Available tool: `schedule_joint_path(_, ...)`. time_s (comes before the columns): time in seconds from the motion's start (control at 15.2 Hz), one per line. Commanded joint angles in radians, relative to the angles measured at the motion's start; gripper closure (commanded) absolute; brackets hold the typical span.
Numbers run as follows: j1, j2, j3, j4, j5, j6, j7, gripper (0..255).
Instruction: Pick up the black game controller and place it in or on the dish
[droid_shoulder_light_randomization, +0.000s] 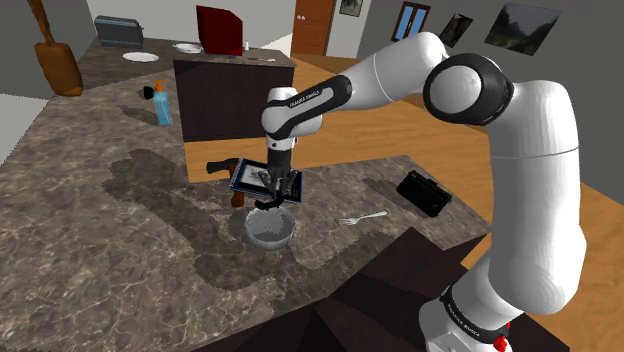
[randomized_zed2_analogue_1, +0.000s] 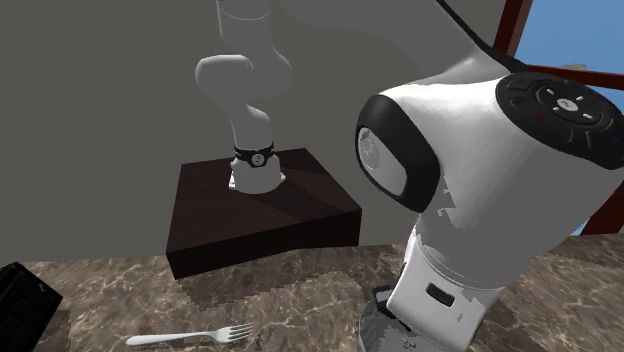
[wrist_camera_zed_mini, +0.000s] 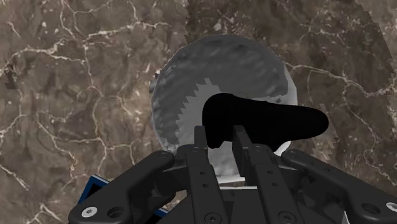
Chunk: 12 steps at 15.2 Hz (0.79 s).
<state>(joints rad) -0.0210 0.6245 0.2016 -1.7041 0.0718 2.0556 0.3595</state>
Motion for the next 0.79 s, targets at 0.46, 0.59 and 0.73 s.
schedule_joint_path(0.46,0.008,0.099,-0.01,0.055,-0.012,0.043,-0.006,255)
schedule_joint_path(0.59,0.01,0.119,-0.012,0.059,-0.014,0.059,-0.008,255)
schedule_joint_path(0.73,0.012,0.139,-0.014,0.063,-0.016,0.075,-0.009,255)
